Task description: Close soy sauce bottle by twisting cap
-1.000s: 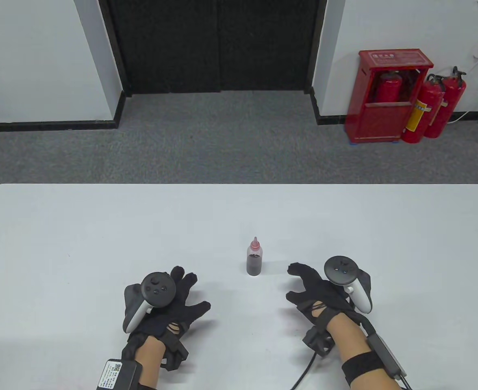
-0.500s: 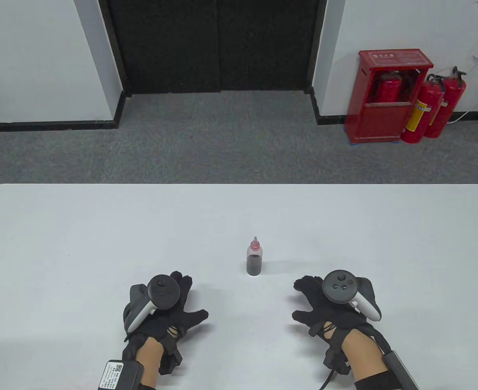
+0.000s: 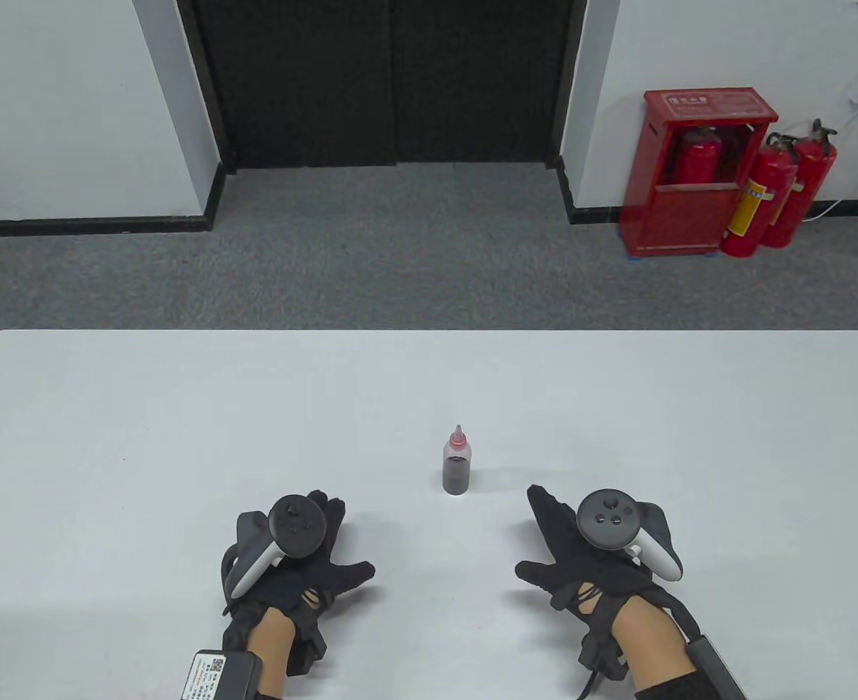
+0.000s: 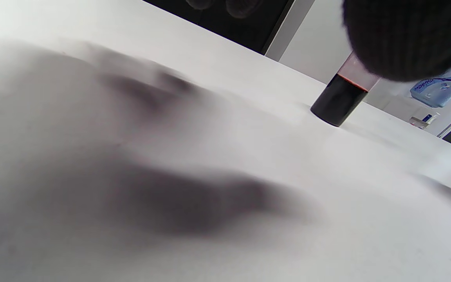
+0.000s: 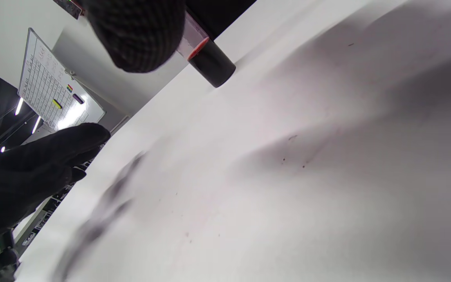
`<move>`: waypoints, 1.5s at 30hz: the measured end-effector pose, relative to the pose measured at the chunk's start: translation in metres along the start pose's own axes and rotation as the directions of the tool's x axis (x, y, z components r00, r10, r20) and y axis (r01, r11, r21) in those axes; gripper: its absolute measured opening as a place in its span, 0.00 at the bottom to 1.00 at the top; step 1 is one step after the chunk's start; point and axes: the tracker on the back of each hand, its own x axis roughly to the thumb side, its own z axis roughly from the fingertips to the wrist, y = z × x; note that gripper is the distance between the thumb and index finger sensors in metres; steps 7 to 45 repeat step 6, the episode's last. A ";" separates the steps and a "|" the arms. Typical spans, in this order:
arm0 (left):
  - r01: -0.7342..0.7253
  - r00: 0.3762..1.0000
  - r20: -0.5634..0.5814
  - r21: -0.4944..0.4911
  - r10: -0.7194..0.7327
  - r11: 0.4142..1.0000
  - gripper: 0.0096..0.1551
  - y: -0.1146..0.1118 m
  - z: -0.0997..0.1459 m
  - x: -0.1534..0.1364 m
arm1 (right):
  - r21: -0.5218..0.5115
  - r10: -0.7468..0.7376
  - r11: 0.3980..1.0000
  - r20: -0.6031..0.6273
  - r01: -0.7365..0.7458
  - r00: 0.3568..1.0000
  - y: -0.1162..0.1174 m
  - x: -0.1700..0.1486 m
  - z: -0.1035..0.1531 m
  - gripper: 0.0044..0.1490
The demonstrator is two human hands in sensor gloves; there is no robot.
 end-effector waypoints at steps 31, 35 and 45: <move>0.022 1.000 -0.018 -0.027 -0.023 0.999 0.67 -0.005 -0.005 -0.003 | 0.009 -0.007 1.000 0.002 0.007 1.000 0.001 0.000 0.000 0.65; 0.022 1.000 -0.018 -0.027 -0.023 0.999 0.67 -0.005 -0.005 -0.003 | 0.009 -0.007 1.000 0.002 0.007 1.000 0.001 0.000 0.000 0.65; 0.022 1.000 -0.018 -0.027 -0.023 0.999 0.67 -0.005 -0.005 -0.003 | 0.009 -0.007 1.000 0.002 0.007 1.000 0.001 0.000 0.000 0.65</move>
